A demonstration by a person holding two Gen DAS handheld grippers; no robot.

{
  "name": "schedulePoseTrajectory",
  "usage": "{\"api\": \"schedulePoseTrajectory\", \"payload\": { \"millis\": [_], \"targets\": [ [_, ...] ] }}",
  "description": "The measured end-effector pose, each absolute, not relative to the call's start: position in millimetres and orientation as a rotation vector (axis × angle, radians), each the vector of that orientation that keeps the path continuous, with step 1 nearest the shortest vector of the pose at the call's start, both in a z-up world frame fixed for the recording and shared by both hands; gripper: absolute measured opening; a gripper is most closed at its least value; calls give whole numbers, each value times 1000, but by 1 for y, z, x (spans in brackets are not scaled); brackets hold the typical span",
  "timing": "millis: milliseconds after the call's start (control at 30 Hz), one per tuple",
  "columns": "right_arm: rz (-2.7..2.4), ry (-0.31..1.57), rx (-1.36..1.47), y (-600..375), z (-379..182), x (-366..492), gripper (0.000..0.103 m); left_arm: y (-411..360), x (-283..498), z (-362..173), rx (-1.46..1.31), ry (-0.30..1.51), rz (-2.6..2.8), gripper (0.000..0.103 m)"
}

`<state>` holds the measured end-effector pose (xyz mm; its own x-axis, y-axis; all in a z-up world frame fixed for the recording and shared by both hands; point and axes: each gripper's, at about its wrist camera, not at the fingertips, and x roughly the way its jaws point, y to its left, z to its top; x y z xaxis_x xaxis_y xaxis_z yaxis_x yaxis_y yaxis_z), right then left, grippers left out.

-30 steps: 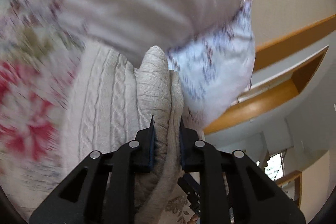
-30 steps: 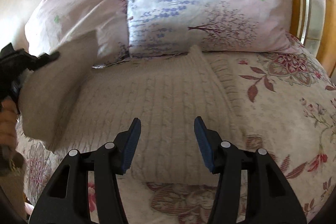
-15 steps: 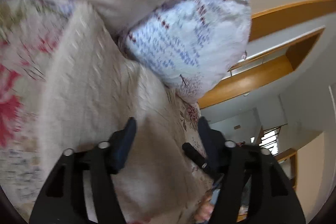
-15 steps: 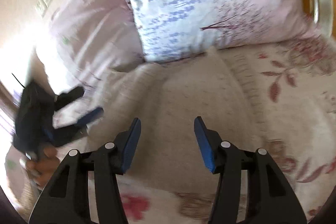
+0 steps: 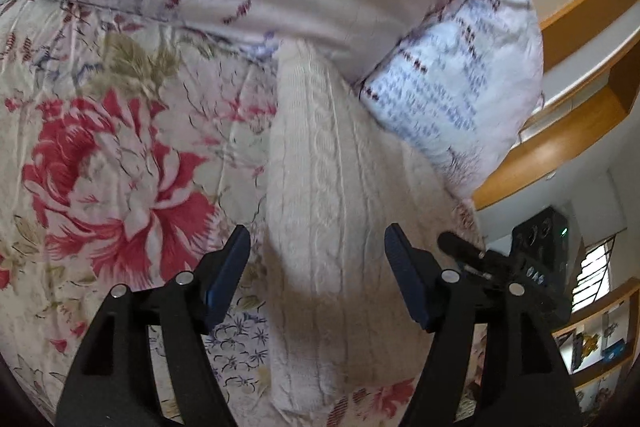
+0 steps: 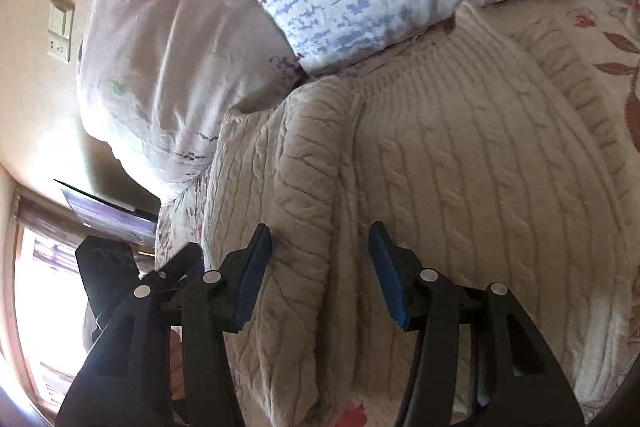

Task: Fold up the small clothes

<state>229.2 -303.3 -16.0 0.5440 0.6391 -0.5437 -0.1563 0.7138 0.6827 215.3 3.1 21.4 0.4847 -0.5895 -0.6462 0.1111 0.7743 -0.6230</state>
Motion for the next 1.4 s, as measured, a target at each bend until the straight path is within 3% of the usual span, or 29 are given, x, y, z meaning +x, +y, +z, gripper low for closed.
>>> {"api": "schedulePoseTrajectory", "payload": {
  "millis": [67,167,267,367,633,1033,1400],
  "targets": [
    [521,883,602,-296,-16,233,40,-3,215,17,-538,996,-468,69],
    [526,891,602,-290,-19,239,39,-9,214,12,-528,1008,-476,71],
    [526,871,600,-284,-22,248,21,-11,213,12,-521,1005,-482,74],
    [458,761,459,-273,1,240,17,-10,213,15,-543,1002,-490,75],
    [309,543,202,-280,63,211,16,-2,209,22,-580,975,-512,77],
    [94,661,264,-364,8,219,16,-29,204,19,-534,1009,-581,77],
    [114,649,347,-381,2,214,16,-48,203,24,-501,989,-627,77]
  ]
}}
